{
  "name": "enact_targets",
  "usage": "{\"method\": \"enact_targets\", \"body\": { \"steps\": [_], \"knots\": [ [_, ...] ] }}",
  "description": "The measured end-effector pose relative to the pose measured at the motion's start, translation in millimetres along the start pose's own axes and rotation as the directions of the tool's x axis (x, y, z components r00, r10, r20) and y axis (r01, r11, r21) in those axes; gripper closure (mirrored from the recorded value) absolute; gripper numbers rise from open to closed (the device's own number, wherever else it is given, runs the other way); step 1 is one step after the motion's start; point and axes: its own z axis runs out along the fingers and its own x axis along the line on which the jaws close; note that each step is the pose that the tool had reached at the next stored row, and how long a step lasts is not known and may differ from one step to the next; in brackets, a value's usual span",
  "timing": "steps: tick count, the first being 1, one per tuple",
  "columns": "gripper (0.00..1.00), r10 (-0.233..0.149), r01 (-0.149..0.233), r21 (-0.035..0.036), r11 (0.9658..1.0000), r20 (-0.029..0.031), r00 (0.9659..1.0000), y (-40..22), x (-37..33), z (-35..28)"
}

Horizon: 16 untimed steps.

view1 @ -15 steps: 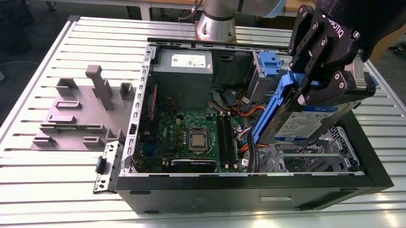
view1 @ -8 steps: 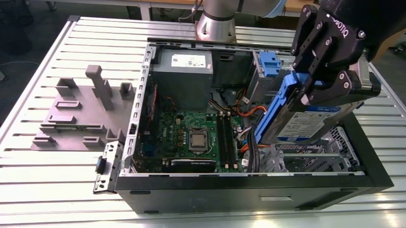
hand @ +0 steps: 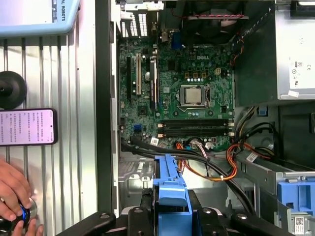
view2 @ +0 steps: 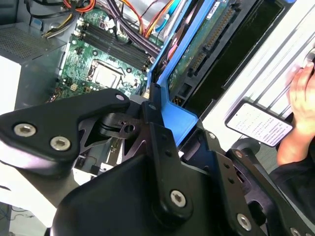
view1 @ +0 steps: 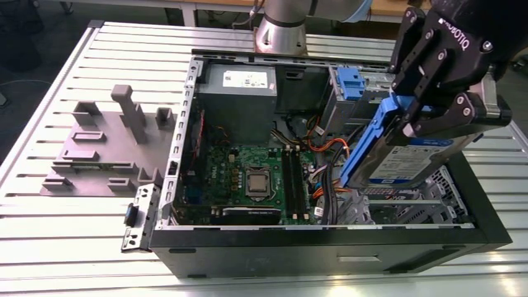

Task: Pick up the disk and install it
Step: 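Insert the disk into the insertion slot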

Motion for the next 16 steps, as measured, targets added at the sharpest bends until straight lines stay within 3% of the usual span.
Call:
{"method": "enact_targets", "body": {
  "steps": [16],
  "knots": [
    [0.63, -0.001, 0.001, -0.0002, 1.0, 0.0001, 1.0, -22.6, -0.6, -0.2]
  ]
}}
